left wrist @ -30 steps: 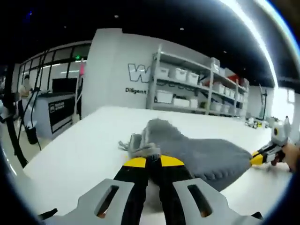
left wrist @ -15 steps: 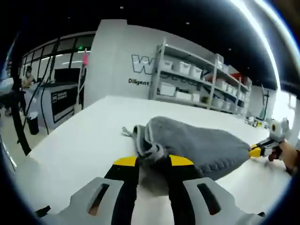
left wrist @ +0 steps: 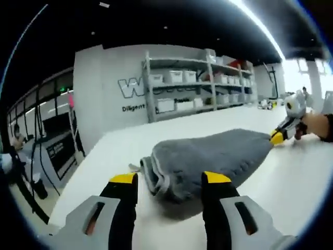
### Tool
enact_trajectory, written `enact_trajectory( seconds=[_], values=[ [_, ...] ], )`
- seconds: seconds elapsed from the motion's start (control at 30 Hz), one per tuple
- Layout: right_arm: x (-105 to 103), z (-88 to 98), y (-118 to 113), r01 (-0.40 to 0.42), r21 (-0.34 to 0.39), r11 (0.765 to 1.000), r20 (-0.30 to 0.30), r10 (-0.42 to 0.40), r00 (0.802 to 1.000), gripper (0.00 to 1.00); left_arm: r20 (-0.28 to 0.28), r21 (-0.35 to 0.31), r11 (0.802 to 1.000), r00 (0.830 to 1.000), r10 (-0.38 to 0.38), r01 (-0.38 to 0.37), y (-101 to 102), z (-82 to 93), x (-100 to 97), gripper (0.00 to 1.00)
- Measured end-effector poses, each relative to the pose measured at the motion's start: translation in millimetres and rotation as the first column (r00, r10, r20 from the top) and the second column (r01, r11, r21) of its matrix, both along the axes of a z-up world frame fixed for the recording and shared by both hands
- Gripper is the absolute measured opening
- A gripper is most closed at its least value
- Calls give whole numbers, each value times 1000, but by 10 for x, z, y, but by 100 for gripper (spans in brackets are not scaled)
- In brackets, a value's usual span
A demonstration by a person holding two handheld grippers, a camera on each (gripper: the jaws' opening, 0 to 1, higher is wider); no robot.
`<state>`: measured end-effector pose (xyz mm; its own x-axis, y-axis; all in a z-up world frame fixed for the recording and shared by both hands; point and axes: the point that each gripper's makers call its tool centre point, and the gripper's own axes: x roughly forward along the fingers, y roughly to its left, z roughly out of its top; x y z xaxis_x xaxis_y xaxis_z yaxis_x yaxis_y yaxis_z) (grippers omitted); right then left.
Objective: Open the folded towel by lifting each exposed corner and separating the folded layers until the towel lies flat within the target outline without major curled edges
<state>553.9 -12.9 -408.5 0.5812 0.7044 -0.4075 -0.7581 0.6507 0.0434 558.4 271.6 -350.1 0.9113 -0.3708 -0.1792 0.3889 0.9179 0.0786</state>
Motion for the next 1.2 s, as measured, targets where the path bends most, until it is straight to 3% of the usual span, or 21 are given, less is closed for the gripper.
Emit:
enact_trajectory(
  seconds=[0.17,0.4,0.53,0.67,0.77,0.9,1.03,1.07,1.2],
  values=[
    [-5,3,4,-4,-3,1000,8,4,1000,1,-53,51,999,999,-6,8,94,-174,66,39],
    [-6,5,6,-5,-2,1000,7,5,1000,2,-80,-73,997,996,-39,33,94,-134,97,33],
    [-11,5,7,-6,0,1000,6,6,1000,2,-107,-79,996,993,-40,32,102,-214,124,25],
    [-17,3,7,-7,-2,1000,7,7,1000,1,-143,-57,998,989,23,-32,94,-305,18,8],
    [-23,6,15,-10,-9,1000,19,10,1000,1,-152,-72,997,988,22,-33,122,-311,42,6],
    [-24,10,15,-6,-4,1000,14,6,1000,1,-162,-5,999,986,36,-37,66,-355,0,5],
    [-19,13,10,-4,-2,1000,13,4,1000,1,-175,9,999,984,32,-31,127,-350,18,5],
    [-19,12,10,-4,-1,1000,11,4,1000,1,-185,-3,1000,982,26,-27,205,-348,65,5],
    [-18,13,9,-4,6,1000,7,4,1000,1,-208,11,1000,978,-12,15,106,-441,-29,12]
  ],
)
